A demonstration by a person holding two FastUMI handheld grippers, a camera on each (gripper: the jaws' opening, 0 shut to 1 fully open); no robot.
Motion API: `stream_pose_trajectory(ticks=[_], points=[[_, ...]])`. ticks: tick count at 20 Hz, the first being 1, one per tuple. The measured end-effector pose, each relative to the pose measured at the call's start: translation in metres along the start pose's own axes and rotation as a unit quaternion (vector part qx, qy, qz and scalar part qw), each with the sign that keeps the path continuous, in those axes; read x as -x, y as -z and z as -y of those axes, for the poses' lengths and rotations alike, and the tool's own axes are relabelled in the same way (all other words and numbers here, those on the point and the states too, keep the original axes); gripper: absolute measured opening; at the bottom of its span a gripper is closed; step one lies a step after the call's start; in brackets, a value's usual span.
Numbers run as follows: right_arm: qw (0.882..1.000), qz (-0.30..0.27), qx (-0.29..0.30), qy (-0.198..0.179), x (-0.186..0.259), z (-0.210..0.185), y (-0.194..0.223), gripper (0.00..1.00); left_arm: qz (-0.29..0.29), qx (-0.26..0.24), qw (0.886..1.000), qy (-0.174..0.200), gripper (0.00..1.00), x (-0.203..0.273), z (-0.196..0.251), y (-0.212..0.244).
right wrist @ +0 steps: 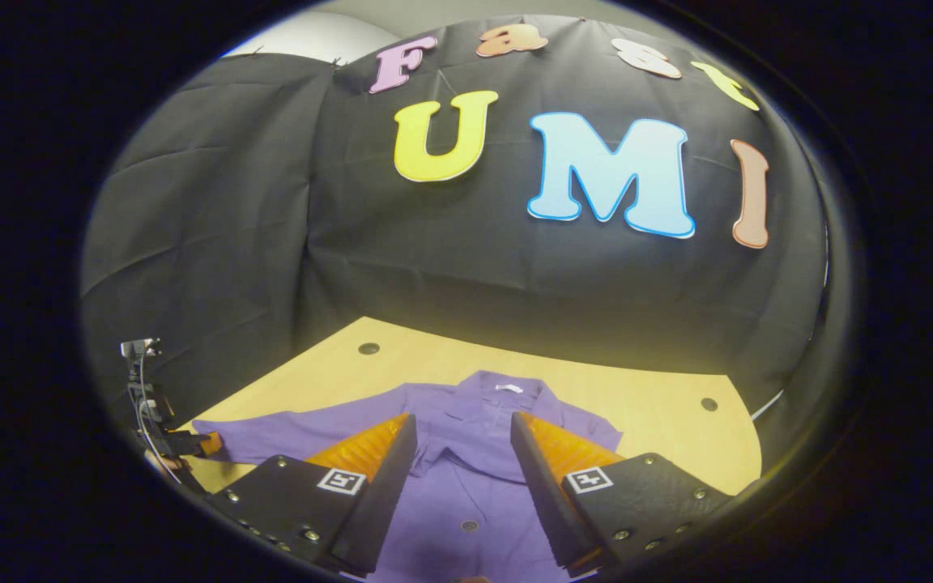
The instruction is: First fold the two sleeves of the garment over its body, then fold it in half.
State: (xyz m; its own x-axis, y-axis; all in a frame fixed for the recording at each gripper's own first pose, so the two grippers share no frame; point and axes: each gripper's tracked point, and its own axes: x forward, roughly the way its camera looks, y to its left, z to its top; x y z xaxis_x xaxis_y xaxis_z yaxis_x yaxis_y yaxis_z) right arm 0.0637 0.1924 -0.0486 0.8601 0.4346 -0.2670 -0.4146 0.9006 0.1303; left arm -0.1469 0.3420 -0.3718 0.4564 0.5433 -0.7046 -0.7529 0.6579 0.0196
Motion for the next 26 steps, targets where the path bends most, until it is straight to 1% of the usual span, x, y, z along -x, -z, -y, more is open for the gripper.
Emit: stream_pose_trajectory(ticks=[2,3,4,6,9,11,12,15,17,18,19,22,26], points=[[1.0,-0.002,0.001,0.002,0.0,0.003,0.001,0.75,-0.014,0.004,1.0,0.0,0.99,-0.006,-0.003,0.011],[1.0,-0.003,0.0,0.003,0.0,0.004,0.002,0.75,-0.023,0.001,1.0,-0.007,0.98,-0.005,-0.005,0.015],[1.0,-0.003,-0.002,0.003,0.0,0.006,0.002,0.75,-0.016,-0.005,1.0,-0.006,1.0,-0.008,-0.006,0.015],[1.0,-0.005,-0.008,0.004,-0.001,0.009,0.004,0.75,-0.013,-0.007,1.0,-0.006,1.0,-0.008,-0.002,0.015],[1.0,-0.009,-0.02,0.004,-0.002,0.012,0.007,0.75,-0.009,-0.01,1.0,-0.001,0.93,-0.006,0.003,0.016],[1.0,-0.011,-0.025,0.004,-0.001,0.015,0.009,0.75,-0.005,-0.014,1.0,0.004,0.77,-0.008,0.008,0.015],[1.0,-0.012,-0.027,0.004,-0.001,0.016,0.01,0.75,-0.002,-0.014,1.0,0.008,0.72,-0.009,0.008,0.017],[0.999,-0.015,-0.037,0.006,0.0,0.023,0.014,0.75,0.007,-0.016,1.0,0.018,0.27,-0.01,0.015,0.015],[0.999,-0.016,-0.046,0.01,0.004,0.032,0.018,0.75,-0.001,-0.031,0.999,0.015,0.12,-0.012,0.016,0.015],[0.999,-0.016,-0.05,0.014,0.007,0.038,0.02,0.75,0.0,-0.034,0.999,0.013,0.12,-0.013,0.017,0.014],[0.998,-0.017,-0.052,0.018,0.009,0.043,0.022,0.75,-0.004,-0.033,0.999,0.018,0.07,-0.012,0.023,0.011],[0.997,-0.016,-0.064,0.036,0.016,0.067,0.027,0.75,0.009,-0.037,0.999,0.024,0.07,-0.001,0.031,0.003],[0.994,-0.016,-0.087,0.06,0.025,0.101,0.036,0.75,0.044,-0.027,0.997,0.055,0.07,0.031,0.061,-0.031]])
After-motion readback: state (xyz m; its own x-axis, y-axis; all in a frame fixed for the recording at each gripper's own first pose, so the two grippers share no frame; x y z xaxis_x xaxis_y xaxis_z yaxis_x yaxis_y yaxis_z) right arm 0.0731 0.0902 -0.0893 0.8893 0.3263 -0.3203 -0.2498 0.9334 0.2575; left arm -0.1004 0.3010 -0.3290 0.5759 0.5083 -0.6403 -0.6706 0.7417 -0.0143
